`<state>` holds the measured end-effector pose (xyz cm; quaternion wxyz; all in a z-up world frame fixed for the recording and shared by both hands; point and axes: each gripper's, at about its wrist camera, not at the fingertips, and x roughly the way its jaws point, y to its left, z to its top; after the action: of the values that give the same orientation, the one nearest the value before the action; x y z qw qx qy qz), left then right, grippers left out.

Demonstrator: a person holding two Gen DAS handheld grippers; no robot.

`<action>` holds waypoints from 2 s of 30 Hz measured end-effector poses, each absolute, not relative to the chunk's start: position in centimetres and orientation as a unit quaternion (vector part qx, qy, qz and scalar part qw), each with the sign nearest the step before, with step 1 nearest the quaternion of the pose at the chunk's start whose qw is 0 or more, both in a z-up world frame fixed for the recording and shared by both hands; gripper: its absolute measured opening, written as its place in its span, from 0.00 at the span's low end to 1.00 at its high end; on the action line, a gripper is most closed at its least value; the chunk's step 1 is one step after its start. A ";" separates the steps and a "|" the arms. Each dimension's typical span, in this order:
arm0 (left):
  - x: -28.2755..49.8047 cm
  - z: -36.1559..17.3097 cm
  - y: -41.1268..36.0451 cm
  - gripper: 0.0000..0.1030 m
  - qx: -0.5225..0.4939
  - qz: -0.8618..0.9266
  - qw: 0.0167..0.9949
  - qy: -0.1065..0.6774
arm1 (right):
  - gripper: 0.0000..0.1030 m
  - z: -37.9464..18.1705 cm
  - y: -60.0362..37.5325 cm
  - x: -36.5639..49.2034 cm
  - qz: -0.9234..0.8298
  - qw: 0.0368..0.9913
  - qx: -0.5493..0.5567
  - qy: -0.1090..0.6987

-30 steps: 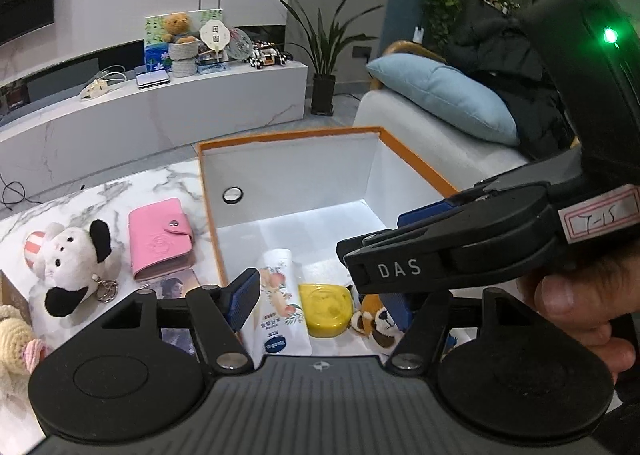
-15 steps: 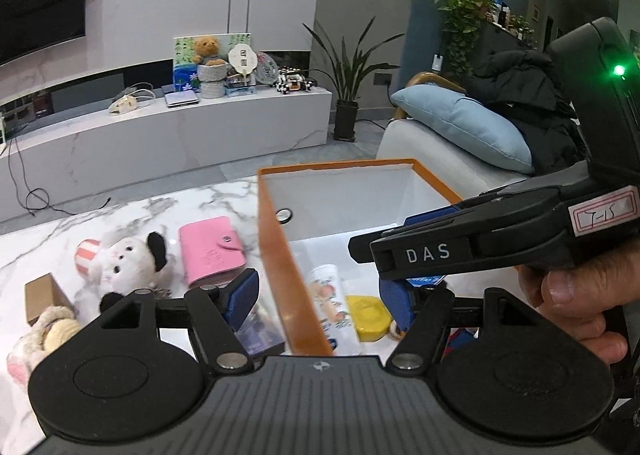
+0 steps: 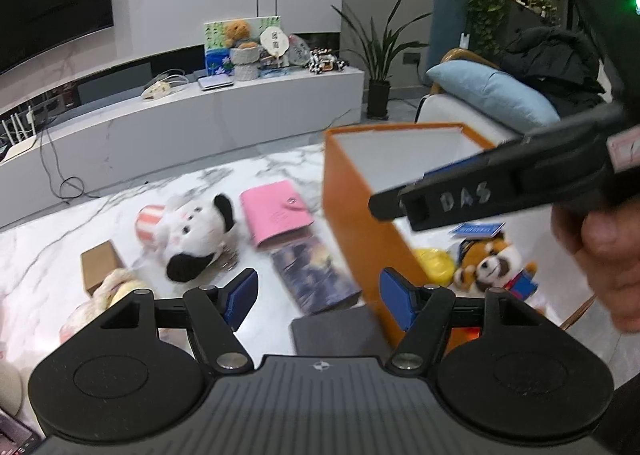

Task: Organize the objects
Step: 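Withdraw both open tools from the box back over the table, then grasp the dark grey square case with the left tool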

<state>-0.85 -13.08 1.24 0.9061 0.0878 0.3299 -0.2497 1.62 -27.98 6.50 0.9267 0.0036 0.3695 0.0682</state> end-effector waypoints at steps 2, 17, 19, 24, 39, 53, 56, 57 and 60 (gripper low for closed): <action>-0.8 0.9 -12.3 0.77 0.088 -0.244 0.906 0.335 | 0.54 6.5 -27.4 1.8 0.073 0.926 0.001 0.369; 0.7 -2.7 -11.7 0.80 0.054 -0.264 0.878 0.395 | 0.55 5.9 -25.1 2.6 0.081 0.923 -0.012 0.377; 0.8 -3.1 -12.2 0.82 0.051 -0.267 0.875 0.401 | 0.55 5.9 -25.0 2.5 0.083 0.922 -0.012 0.377; 1.3 -4.1 -12.9 0.82 0.025 -0.268 0.863 0.427 | 0.56 6.0 -25.2 2.4 0.086 0.922 -0.010 0.377; 2.3 -6.3 -14.2 0.85 0.003 -0.260 0.840 0.477 | 0.59 6.2 -25.8 2.3 0.086 0.923 -0.002 0.376; 2.3 -5.9 -14.7 0.87 -0.004 -0.280 0.833 0.477 | 0.59 5.7 -24.7 4.0 0.088 0.920 0.002 0.383; 2.7 -6.6 -14.7 0.95 0.002 -0.283 0.827 0.486 | 0.59 5.6 -25.0 4.2 0.084 0.919 0.006 0.385; 2.9 -6.8 -14.4 0.96 -0.006 -0.278 0.825 0.492 | 0.59 5.5 -25.0 4.2 0.085 0.919 0.007 0.385; 3.3 -6.9 -13.3 0.97 -0.019 -0.266 0.823 0.502 | 0.59 5.6 -25.0 4.2 0.085 0.920 0.008 0.383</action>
<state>3.26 -13.32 -6.89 0.8230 -0.0187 0.5017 -0.2657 4.24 -24.99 5.64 0.9196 0.0079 0.3834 0.0846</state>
